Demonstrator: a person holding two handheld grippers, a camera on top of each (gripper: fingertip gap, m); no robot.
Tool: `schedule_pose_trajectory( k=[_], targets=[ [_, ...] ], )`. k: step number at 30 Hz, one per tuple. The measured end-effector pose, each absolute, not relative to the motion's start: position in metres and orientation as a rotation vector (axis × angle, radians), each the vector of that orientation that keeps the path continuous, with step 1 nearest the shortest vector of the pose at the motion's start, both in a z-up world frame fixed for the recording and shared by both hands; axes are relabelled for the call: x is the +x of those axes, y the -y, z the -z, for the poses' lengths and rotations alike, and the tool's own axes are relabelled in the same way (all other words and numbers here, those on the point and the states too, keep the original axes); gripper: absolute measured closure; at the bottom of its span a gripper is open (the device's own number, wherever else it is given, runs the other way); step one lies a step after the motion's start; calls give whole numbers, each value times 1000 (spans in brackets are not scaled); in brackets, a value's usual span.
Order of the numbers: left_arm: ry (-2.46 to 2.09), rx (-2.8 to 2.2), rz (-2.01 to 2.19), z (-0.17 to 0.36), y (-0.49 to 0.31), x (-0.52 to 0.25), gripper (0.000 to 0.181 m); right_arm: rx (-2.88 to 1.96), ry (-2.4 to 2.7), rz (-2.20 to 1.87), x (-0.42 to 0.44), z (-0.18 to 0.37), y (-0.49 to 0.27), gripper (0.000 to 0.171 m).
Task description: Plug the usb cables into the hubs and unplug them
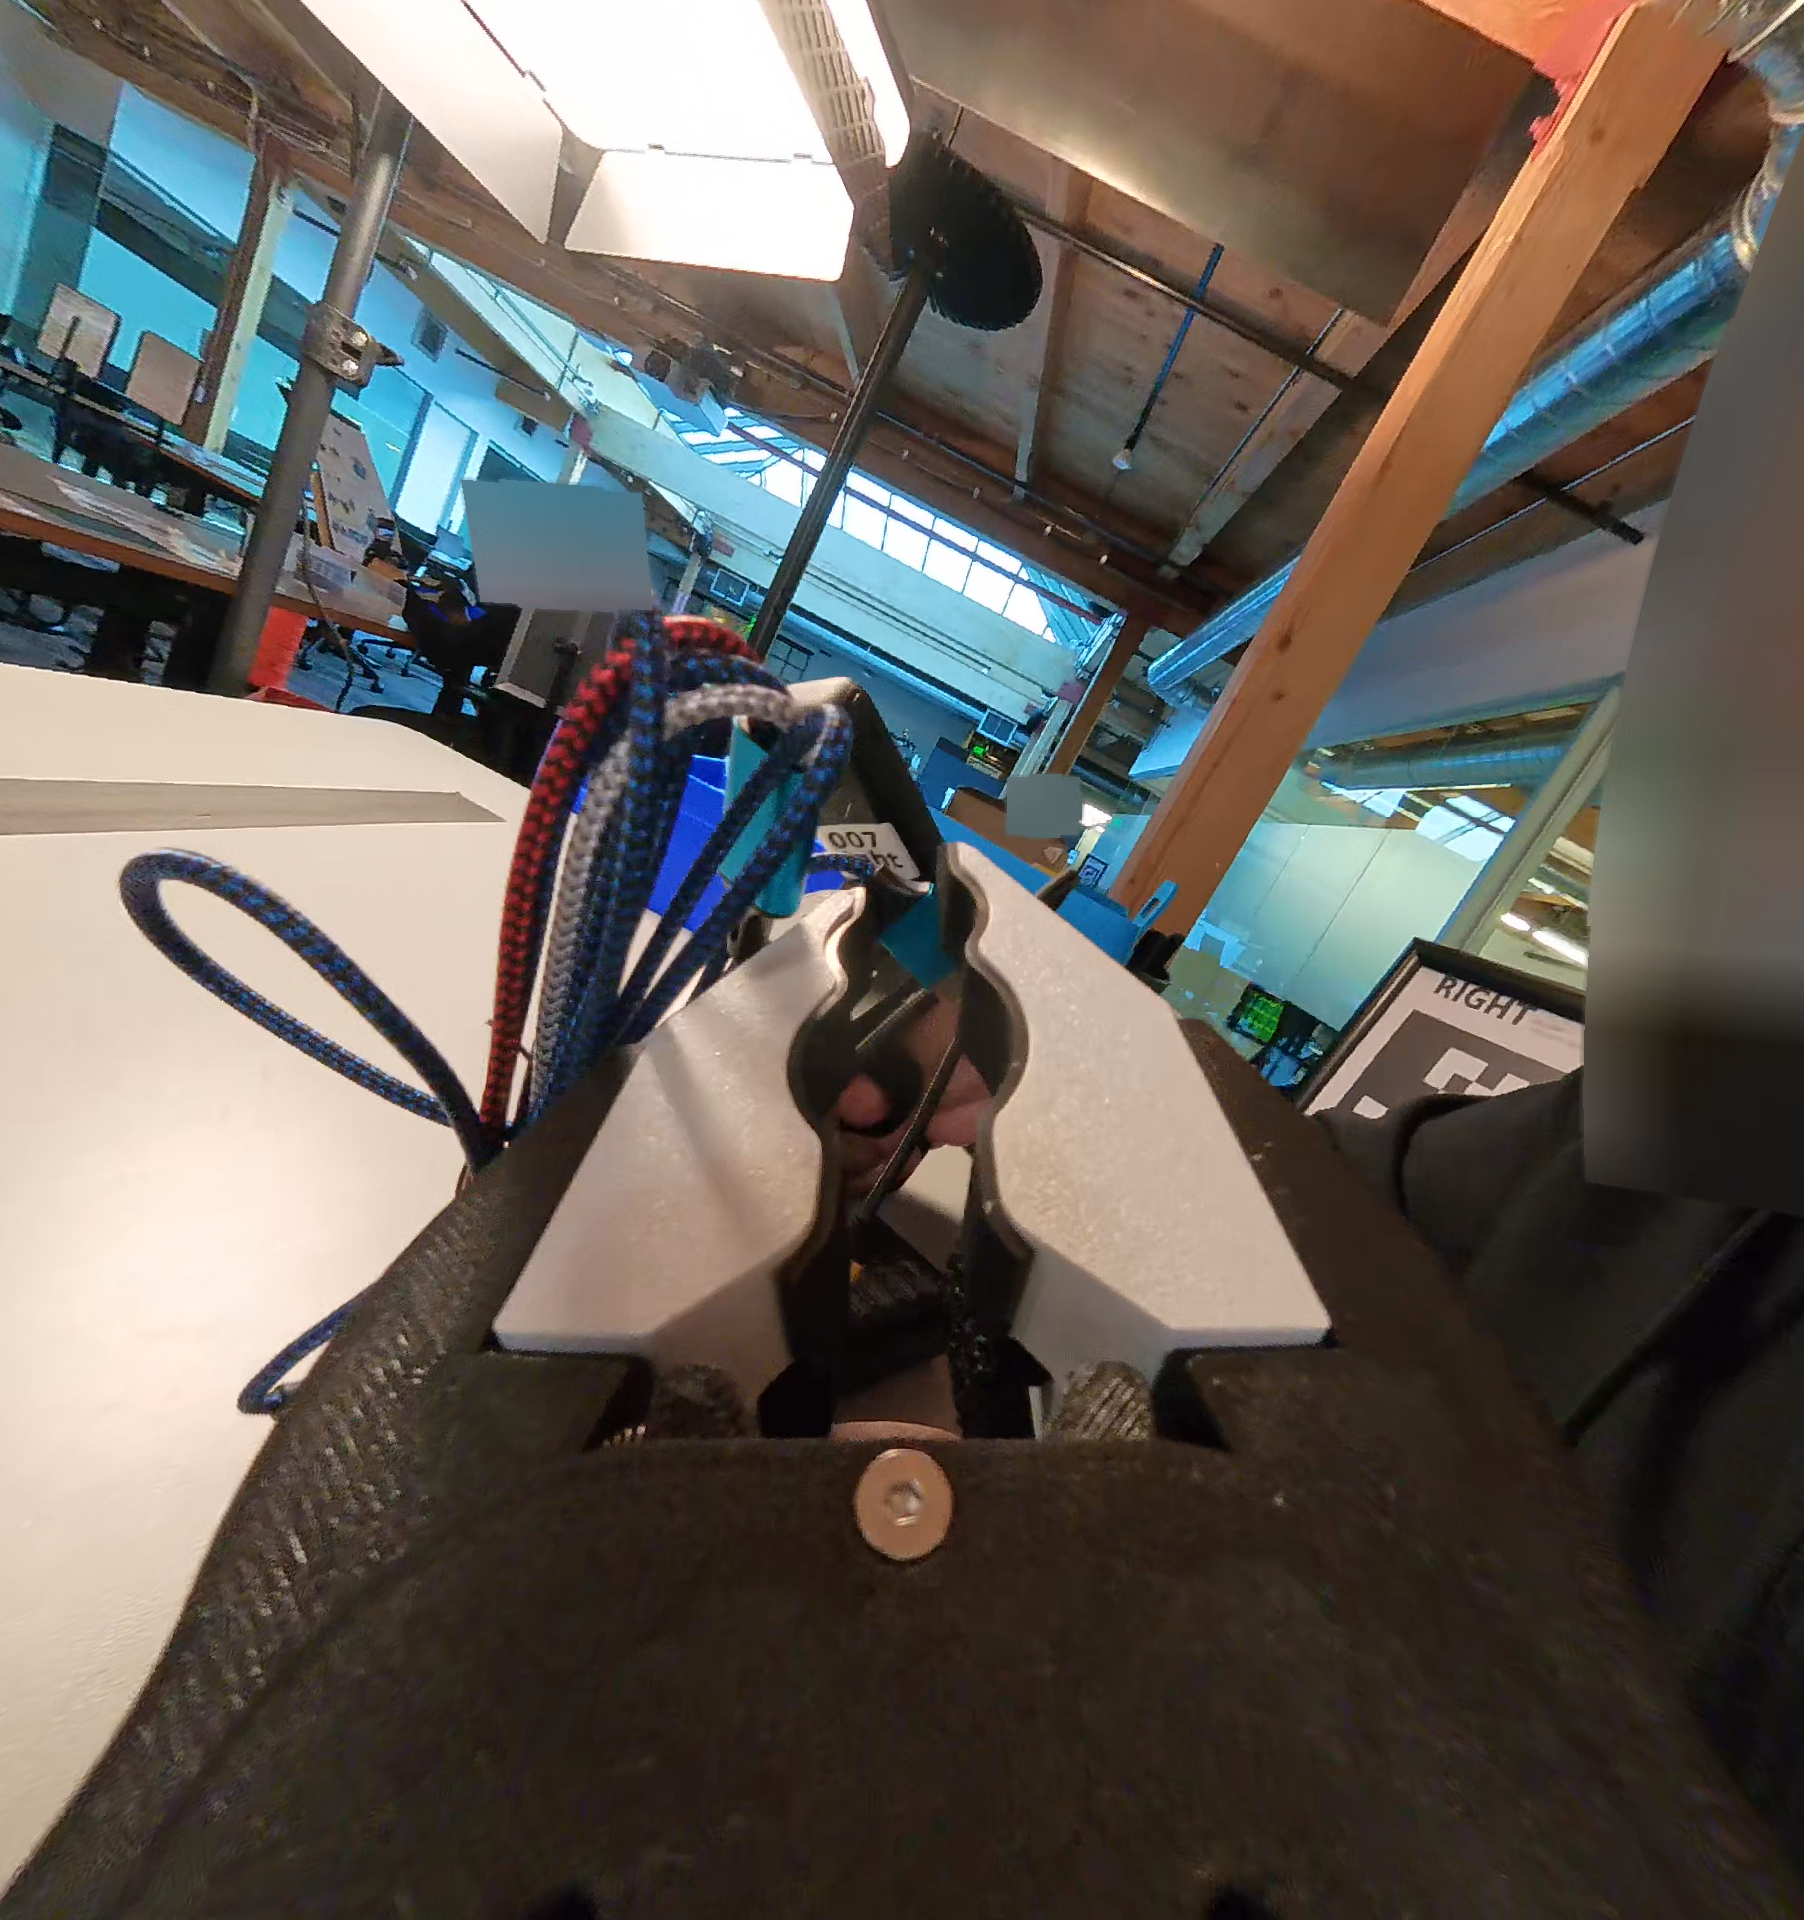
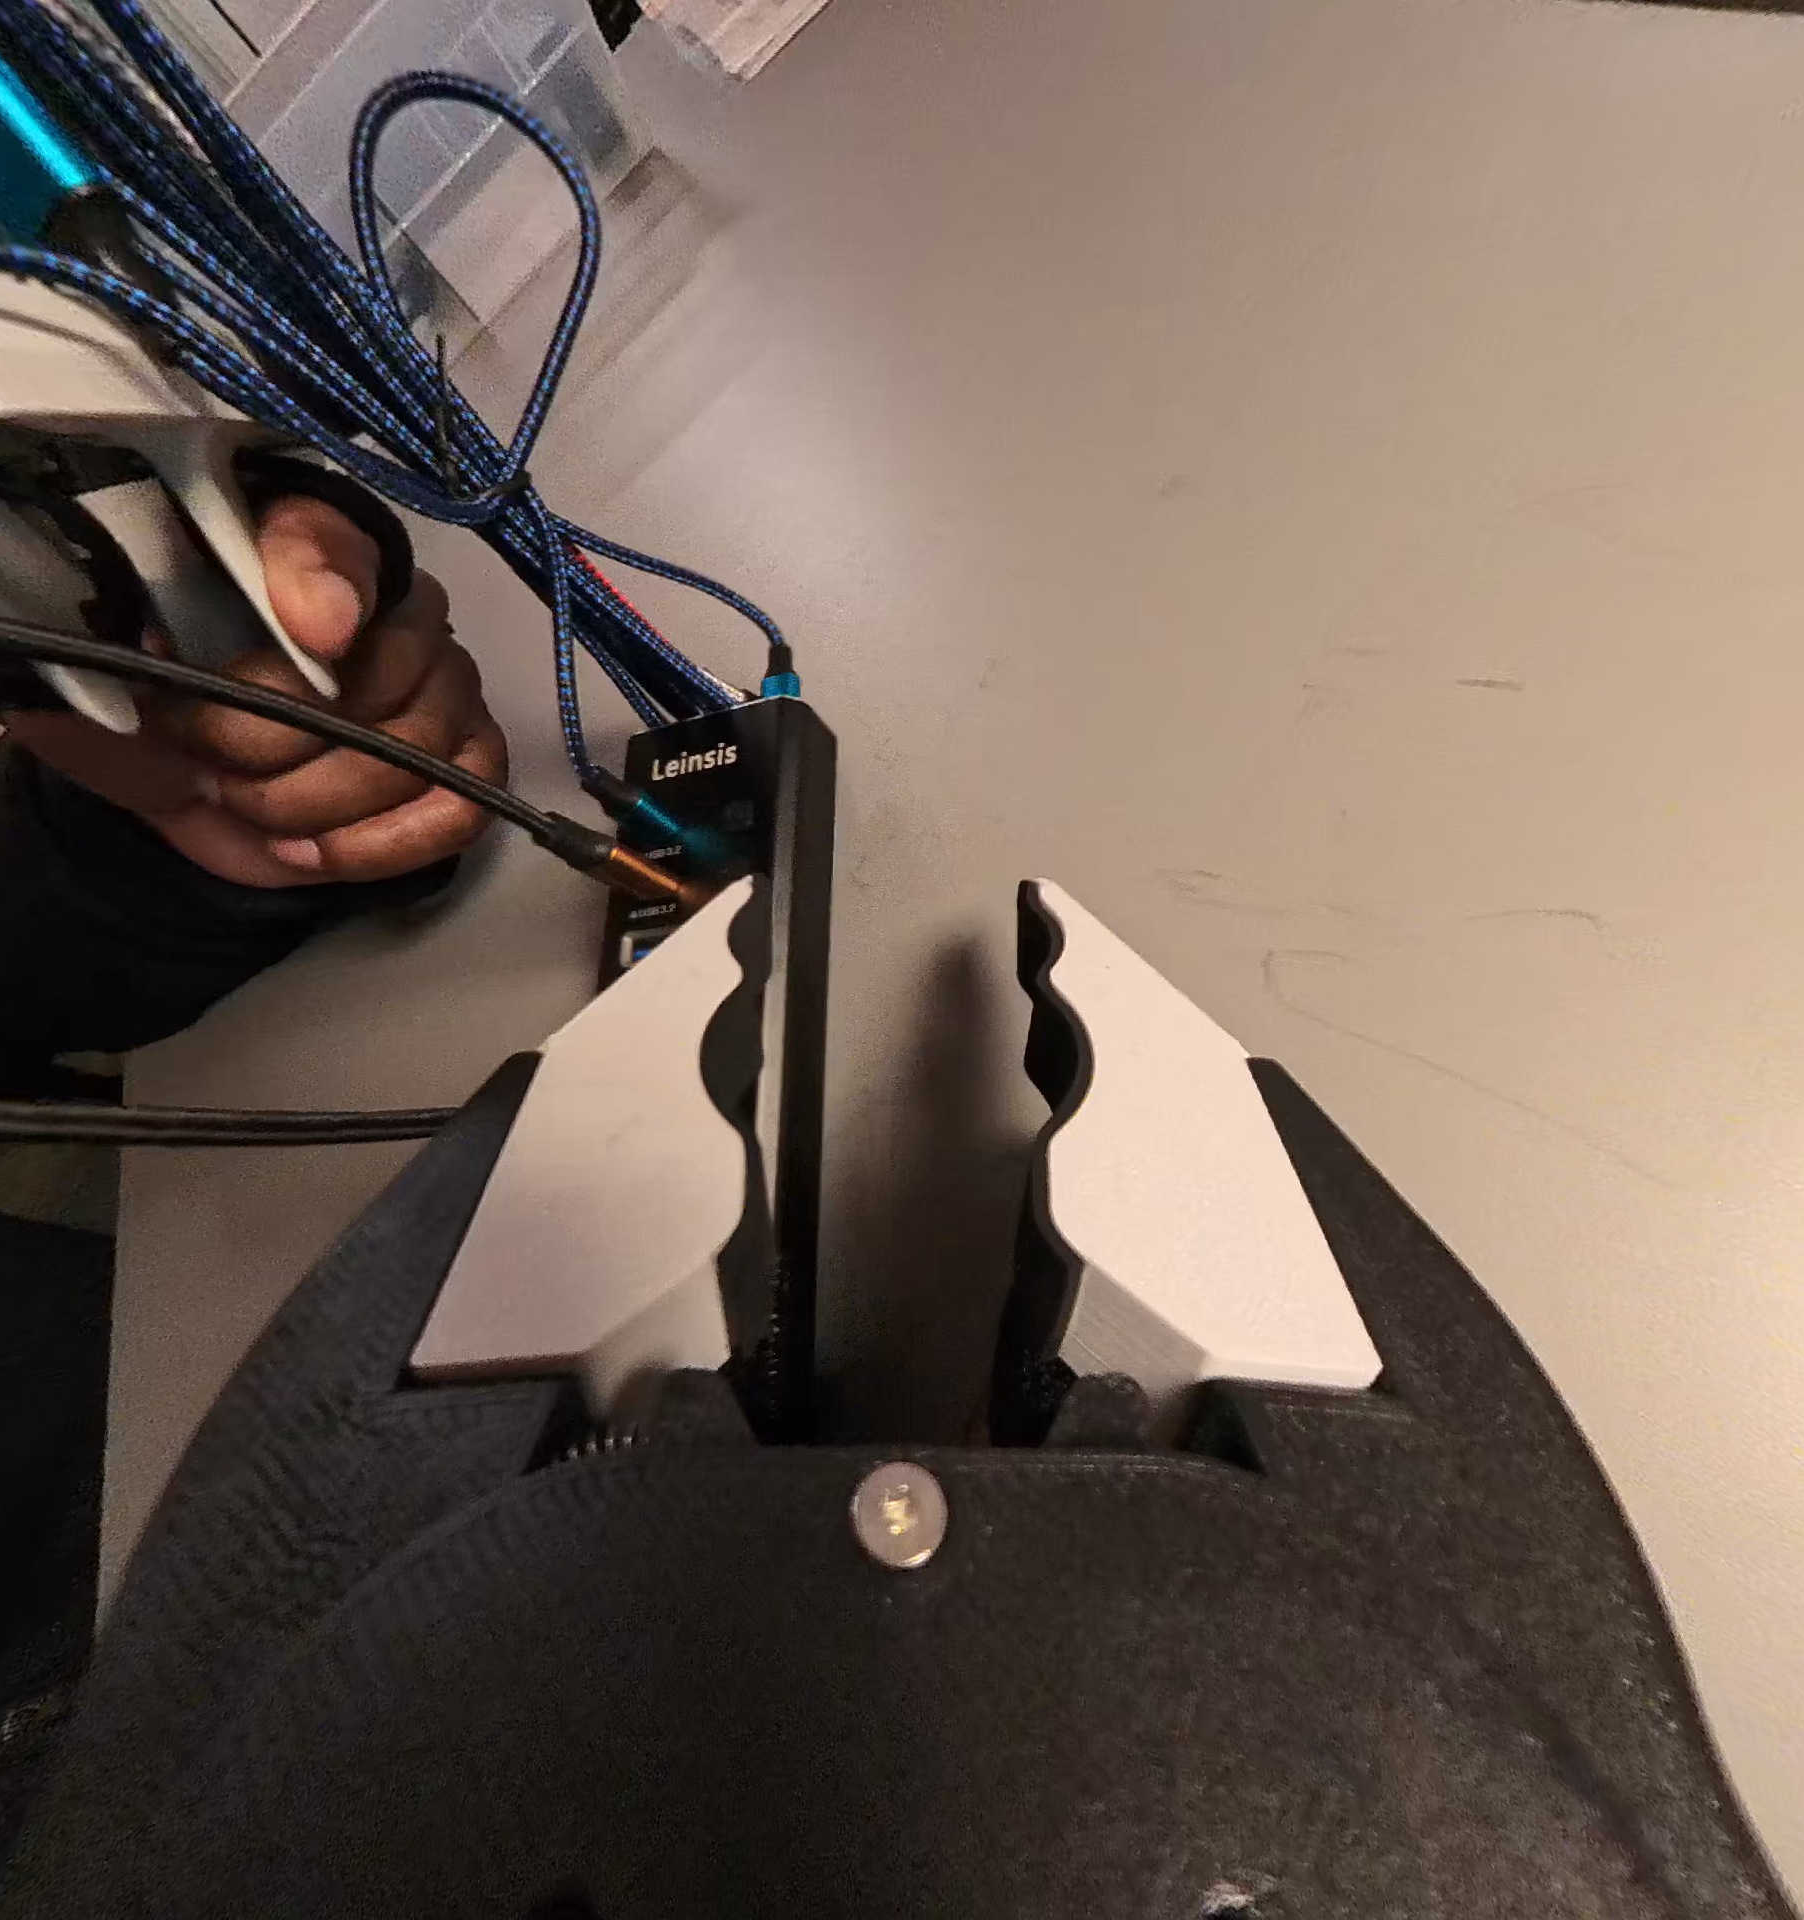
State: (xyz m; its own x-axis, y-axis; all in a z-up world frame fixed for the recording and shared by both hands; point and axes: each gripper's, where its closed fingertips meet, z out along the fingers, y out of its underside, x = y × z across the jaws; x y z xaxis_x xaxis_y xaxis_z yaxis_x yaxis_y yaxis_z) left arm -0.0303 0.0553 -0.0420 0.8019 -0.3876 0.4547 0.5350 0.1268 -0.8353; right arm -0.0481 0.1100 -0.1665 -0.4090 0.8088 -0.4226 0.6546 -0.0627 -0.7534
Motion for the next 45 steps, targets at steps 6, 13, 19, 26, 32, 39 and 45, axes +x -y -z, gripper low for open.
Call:
schedule_pose_trajectory(
  k=[6, 13, 19, 26, 32, 39, 45],
  targets=[
    [126, -1317, 577, 45, -57, -32, 166, -1521, 2057, -1448, -37, 149, -115, 125],
    [73, -1364, 430, 48, -55, -34, 168, -1400, 2096, -1358, -9, 142, -121, 124],
    [-21, -1408, 348, 54, -56, -26, 167, -1338, 2062, -1451, 4, 131, -117, 127],
    [-142, -1462, 268, 65, -50, -16, 166, -1257, 2041, -1643, 42, 116, -87, 141],
    [-22, -1525, 363, 79, -55, -2, 166, -1364, 1820, -1768, 41, 111, -52, 140],
    [-77, -1535, 448, 82, -55, 13, 166, -1499, 1672, -1912, 15, 106, -32, 140],
    [-124, -1563, 428, 86, -57, 20, 166, -1521, 1648, -1983, 13, 105, -28, 141]
  ],
)
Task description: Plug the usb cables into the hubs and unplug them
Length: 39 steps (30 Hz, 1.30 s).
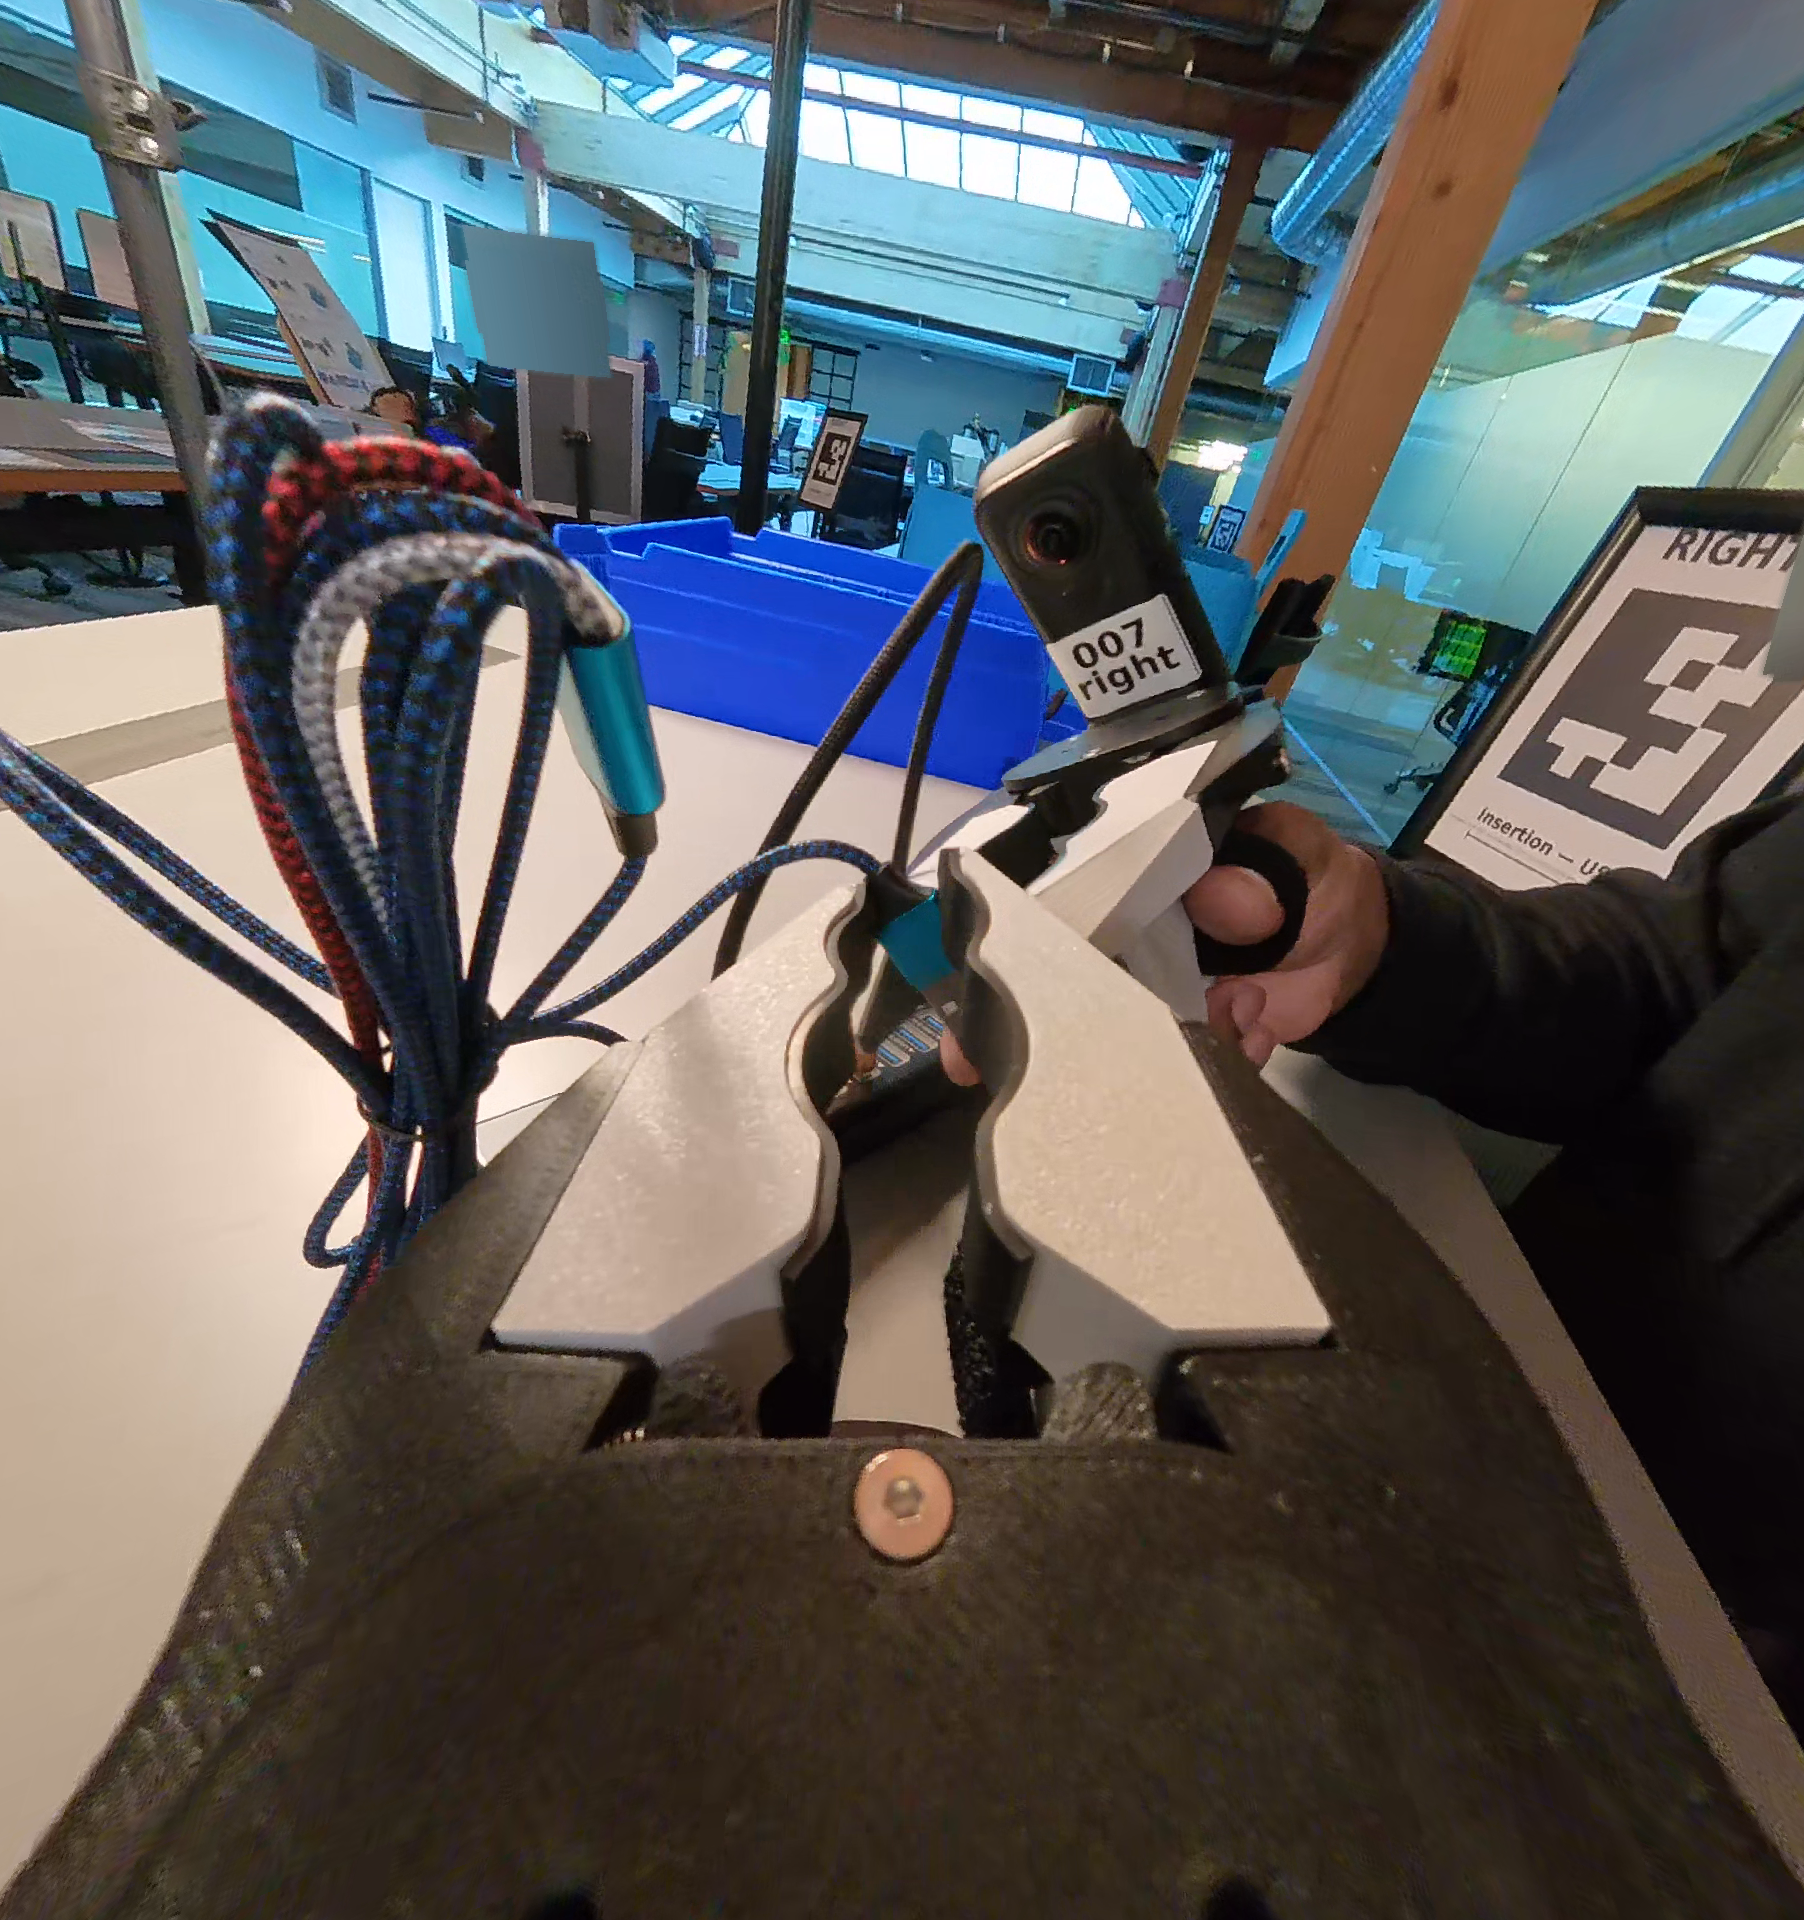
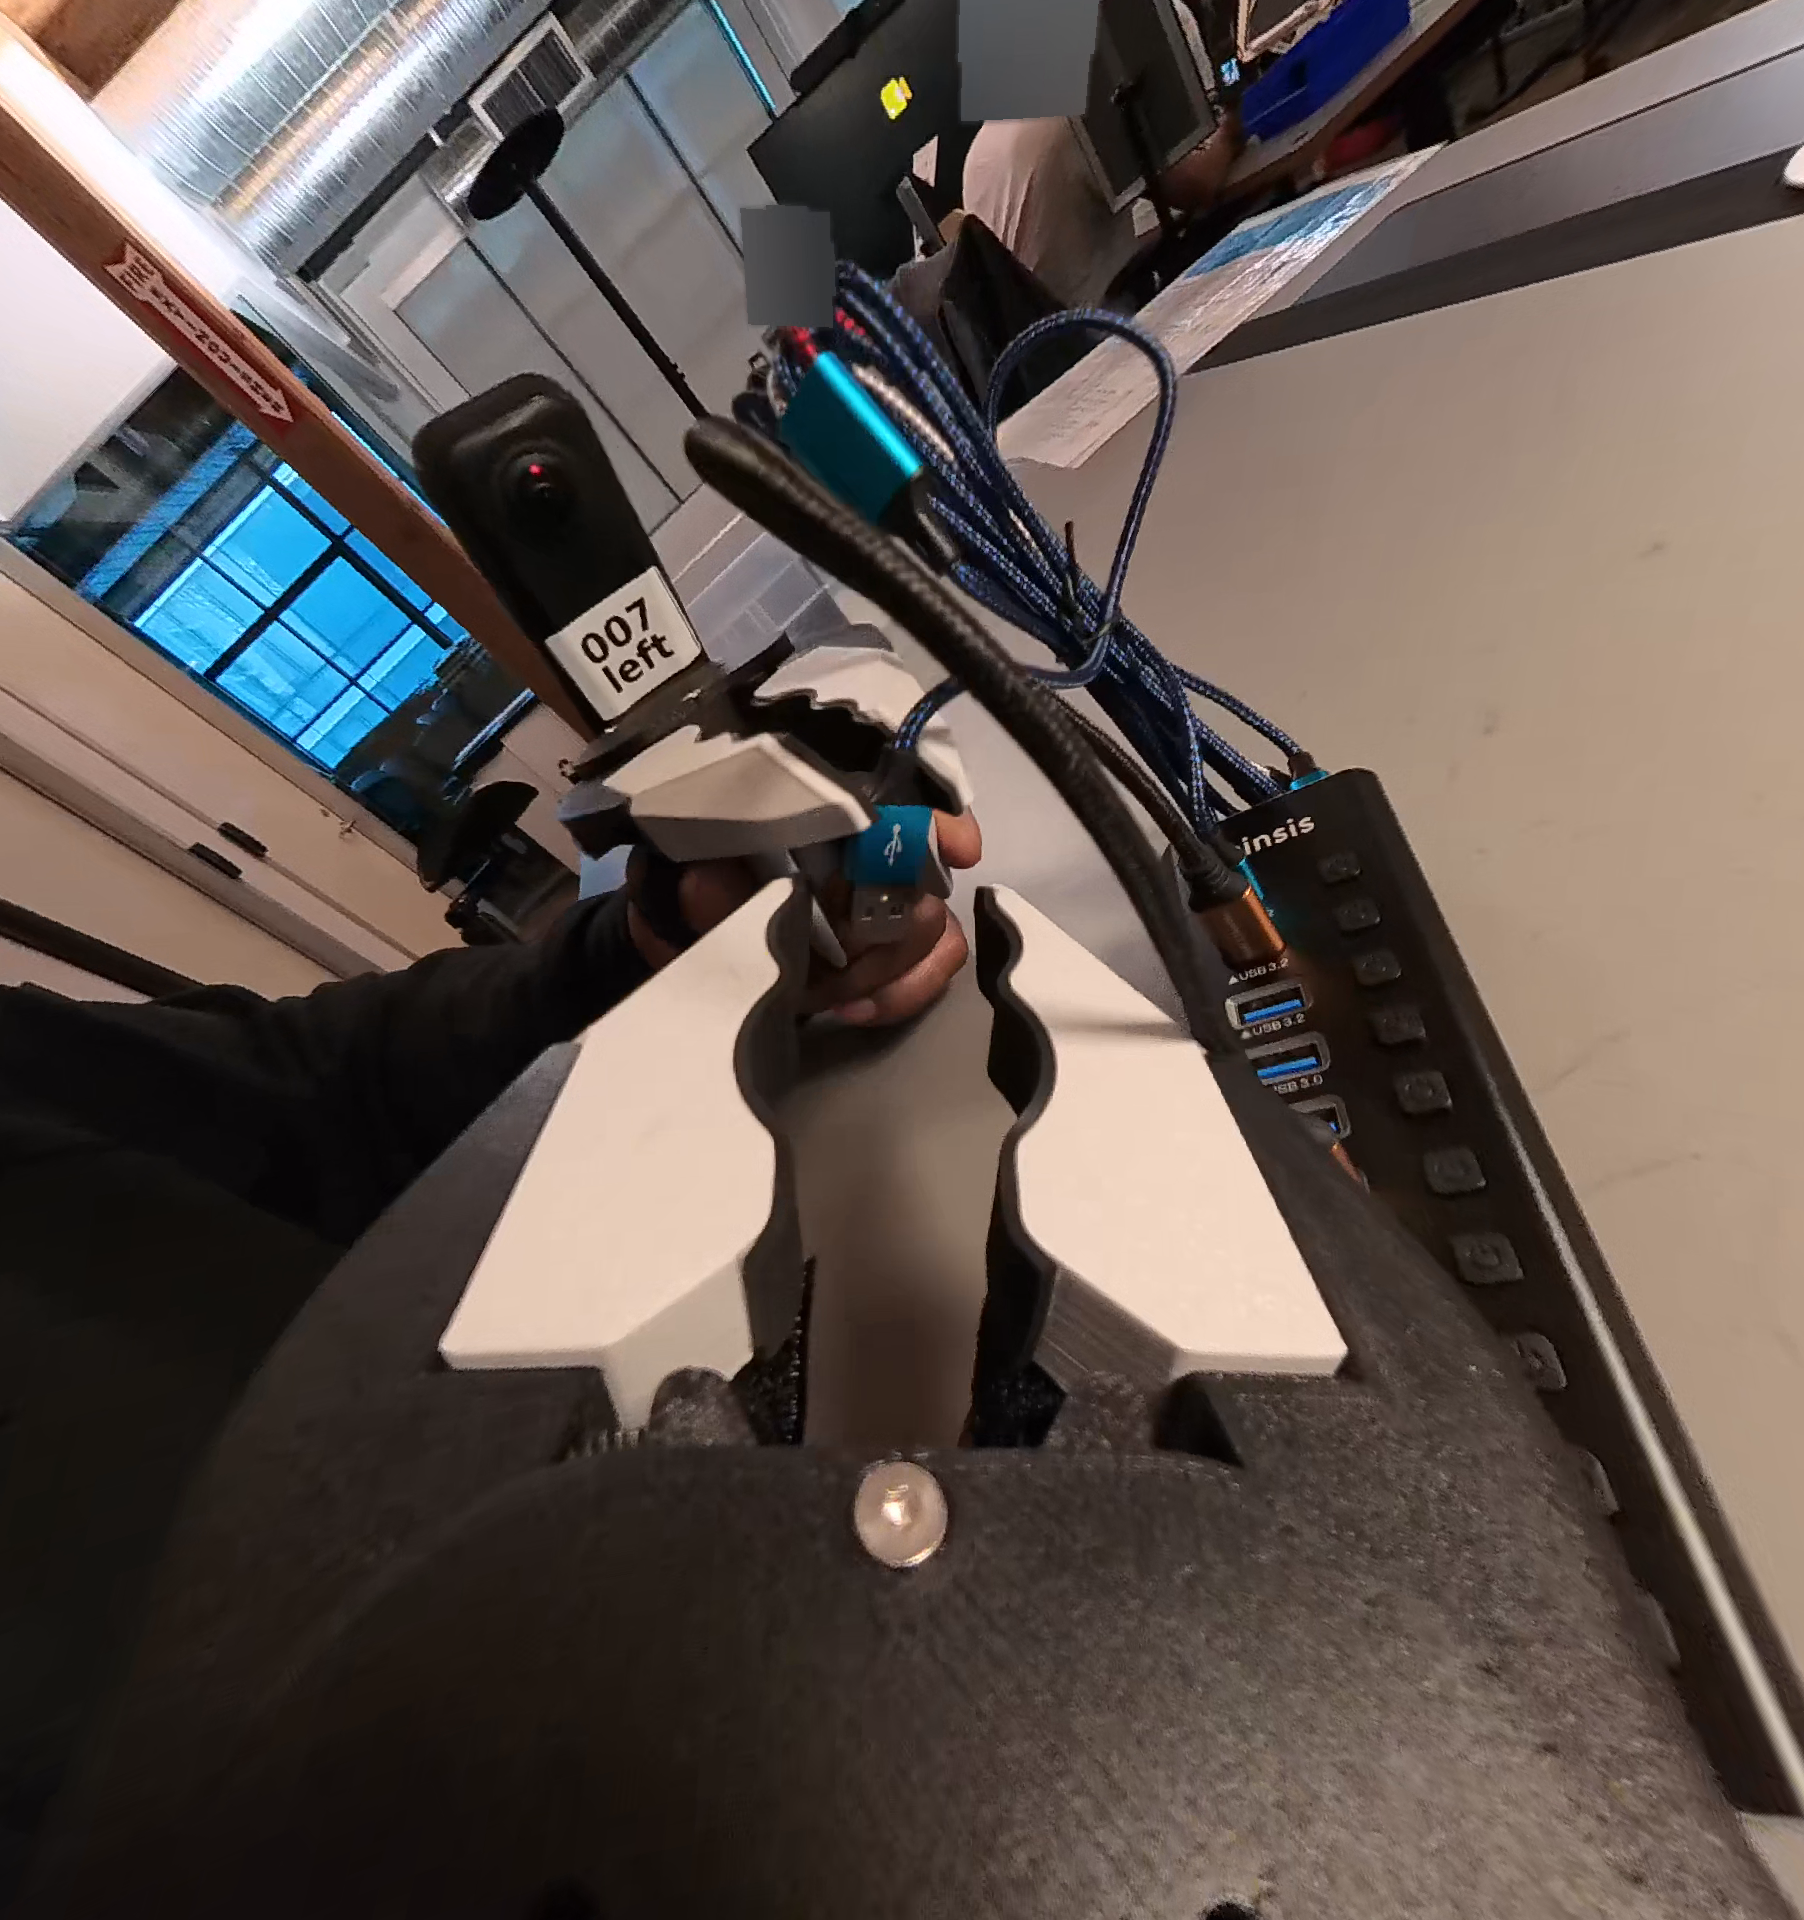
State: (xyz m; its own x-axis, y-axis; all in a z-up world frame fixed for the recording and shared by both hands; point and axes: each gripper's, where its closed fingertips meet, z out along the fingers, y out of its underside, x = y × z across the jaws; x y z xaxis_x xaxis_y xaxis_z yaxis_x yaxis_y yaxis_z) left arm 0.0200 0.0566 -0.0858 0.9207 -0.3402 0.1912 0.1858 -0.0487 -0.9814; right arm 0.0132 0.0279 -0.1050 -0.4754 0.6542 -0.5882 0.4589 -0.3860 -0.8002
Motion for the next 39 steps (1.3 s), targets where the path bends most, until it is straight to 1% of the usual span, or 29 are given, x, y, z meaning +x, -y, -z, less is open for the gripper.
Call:
schedule_pose_trajectory(
  k=[2, 5, 7, 15, 19, 25, 33, 34, 37, 39],
  targets=[
    [-146, -1566, 439, 86, -56, 24, 166, -1525, 1629, -1998, 13, 104, -30, 142],
    [-154, -1576, 455, 87, -57, 25, 165, -1494, 1641, -2020, 15, 101, -27, 158],
    [-163, -1574, 467, 87, -56, 27, 165, -1469, 1655, -1988, 16, 102, -27, 158],
    [-130, -1670, 660, 100, -58, 36, 161, -1308, 1795, -1702, 25, 114, -36, 158],
    [-126, -1683, 747, 102, -60, 42, 164, -1212, 1833, -1592, 29, 116, -41, 158],
    [-189, -1741, 595, 110, -66, 45, 164, -1142, 1866, -1458, 33, 122, -48, 159],
    [-233, -1713, 430, 106, -75, 45, 164, -1113, 1825, -1423, 38, 117, -61, 159],
    [-243, -1722, 393, 108, -77, 44, 164, -1113, 1829, -1419, 41, 117, -64, 158],
    [-282, -1747, 346, 113, -78, 44, 164, -1113, 1844, -1472, 57, 113, -71, 147],
    [-319, -1758, 311, 115, -78, 44, 164, -1118, 1856, -1456, 70, 113, -81, 145]
  ],
)
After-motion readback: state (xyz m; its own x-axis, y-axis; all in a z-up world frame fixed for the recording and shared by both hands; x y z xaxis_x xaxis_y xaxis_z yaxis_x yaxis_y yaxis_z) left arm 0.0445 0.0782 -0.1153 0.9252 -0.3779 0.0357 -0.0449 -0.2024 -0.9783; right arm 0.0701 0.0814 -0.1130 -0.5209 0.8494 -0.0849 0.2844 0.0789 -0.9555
